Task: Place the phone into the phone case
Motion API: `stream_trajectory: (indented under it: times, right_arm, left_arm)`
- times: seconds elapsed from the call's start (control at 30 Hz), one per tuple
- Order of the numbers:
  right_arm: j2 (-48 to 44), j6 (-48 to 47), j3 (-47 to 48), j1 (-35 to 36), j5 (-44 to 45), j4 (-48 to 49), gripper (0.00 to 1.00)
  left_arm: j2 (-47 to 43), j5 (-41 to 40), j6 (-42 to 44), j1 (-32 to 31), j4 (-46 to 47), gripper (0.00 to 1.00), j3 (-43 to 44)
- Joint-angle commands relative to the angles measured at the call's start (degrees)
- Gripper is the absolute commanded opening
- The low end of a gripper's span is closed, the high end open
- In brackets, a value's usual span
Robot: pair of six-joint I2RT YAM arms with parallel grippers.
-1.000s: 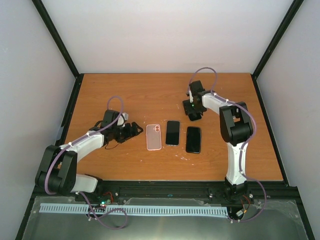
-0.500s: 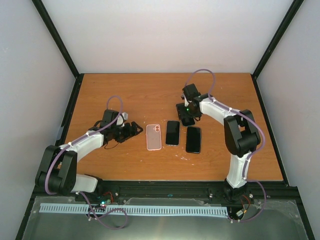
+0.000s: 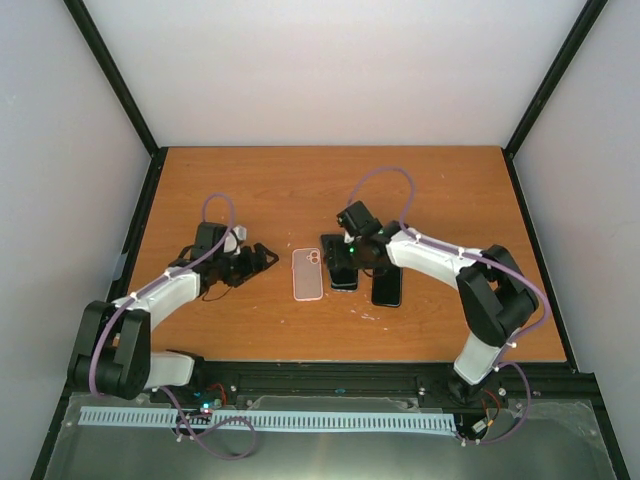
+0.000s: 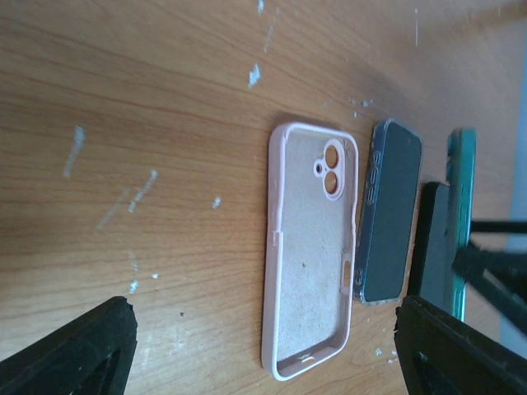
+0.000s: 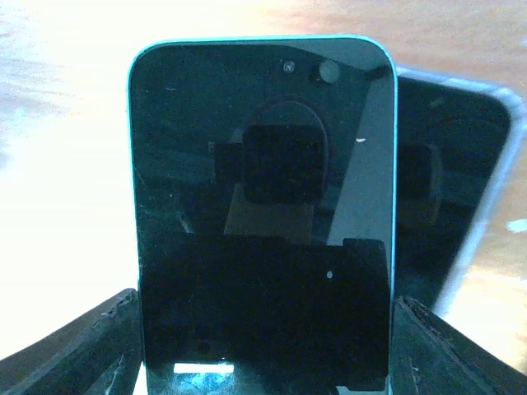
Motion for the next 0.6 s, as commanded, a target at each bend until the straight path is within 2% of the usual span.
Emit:
stream_trajectory:
  times: [0.0, 0.23, 0.57]
  right_arm:
    - [-3.17, 11.55, -2.58, 4.05, -2.21, 10.36, 0.59]
    - [0.27, 18.45, -1.41, 9.94, -1.04, 16.03, 0.57]
    - [5.49, 24.40, -0.56, 11.53, 0.15, 20.13, 0.57]
  left_arm:
    - [-2.27, 2.37, -0.06, 3.67, 2.08, 0.86, -0.70]
    - [-3.74, 2.89, 1.46, 5.37, 0.76, 0.87, -0.37]
    - [-5.47, 2.92, 2.11, 5.46, -1.10, 0.87, -1.41]
